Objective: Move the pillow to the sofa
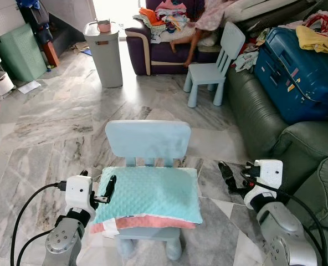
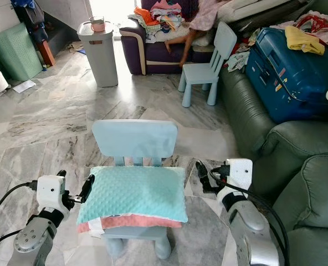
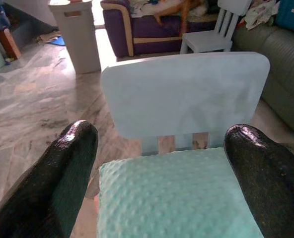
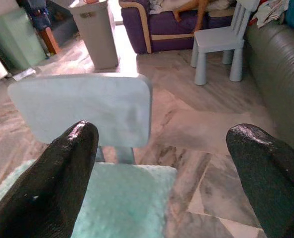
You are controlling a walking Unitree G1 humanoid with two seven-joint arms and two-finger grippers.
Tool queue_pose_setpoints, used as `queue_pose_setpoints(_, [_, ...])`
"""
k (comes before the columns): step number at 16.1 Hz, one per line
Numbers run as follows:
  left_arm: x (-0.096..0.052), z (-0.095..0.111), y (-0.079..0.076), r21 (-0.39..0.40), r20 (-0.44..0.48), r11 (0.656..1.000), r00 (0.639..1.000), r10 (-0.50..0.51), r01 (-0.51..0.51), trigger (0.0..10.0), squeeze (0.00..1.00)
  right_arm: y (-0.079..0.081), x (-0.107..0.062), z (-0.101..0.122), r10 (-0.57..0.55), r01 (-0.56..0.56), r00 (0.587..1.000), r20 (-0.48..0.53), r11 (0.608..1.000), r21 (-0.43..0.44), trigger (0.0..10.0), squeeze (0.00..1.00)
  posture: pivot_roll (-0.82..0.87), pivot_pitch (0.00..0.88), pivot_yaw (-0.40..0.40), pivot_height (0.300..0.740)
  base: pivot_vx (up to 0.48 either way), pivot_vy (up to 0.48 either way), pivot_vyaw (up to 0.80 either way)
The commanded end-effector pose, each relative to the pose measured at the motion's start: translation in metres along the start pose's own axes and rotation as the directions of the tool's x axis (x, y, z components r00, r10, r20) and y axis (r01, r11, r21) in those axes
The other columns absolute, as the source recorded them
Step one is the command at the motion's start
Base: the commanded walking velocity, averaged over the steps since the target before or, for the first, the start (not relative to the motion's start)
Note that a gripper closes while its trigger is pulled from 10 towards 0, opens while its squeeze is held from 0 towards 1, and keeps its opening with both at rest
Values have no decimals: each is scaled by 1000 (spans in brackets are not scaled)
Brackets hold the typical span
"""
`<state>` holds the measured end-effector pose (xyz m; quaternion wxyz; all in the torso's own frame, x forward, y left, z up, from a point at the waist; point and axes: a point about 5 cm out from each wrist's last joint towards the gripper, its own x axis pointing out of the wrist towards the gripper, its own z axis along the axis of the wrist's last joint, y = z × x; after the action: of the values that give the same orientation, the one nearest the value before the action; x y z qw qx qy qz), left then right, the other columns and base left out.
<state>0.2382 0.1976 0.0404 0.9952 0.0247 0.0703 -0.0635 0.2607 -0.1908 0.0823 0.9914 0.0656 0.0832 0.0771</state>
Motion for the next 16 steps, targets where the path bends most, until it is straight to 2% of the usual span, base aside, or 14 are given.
queue_pose_setpoints(1, [0, 4, 4, -1, 9, 1000, 1000, 13, -13, 10000, 0, 0, 0, 7, 4, -4, 1000, 21, 1000, 7, 10000, 0, -154, 0, 16, 740, 0, 0, 0])
queue_pose_setpoints(10, [2, 6, 3, -6, 8, 1000, 1000, 19, -19, 10000, 0, 6, -1, 7, 26, -26, 1000, 13, 1000, 13, 10000, 0, -158, 0, 16, 740, 0, 0, 0])
queue_pose_setpoints(16, [1, 7, 2, -4, 6, 1000, 1000, 18, -18, 10000, 0, 6, -1, 7, 31, -31, 999, 10, 1000, 7, 10000, 0, -161, 0, 13, 691, 0, 0, 0])
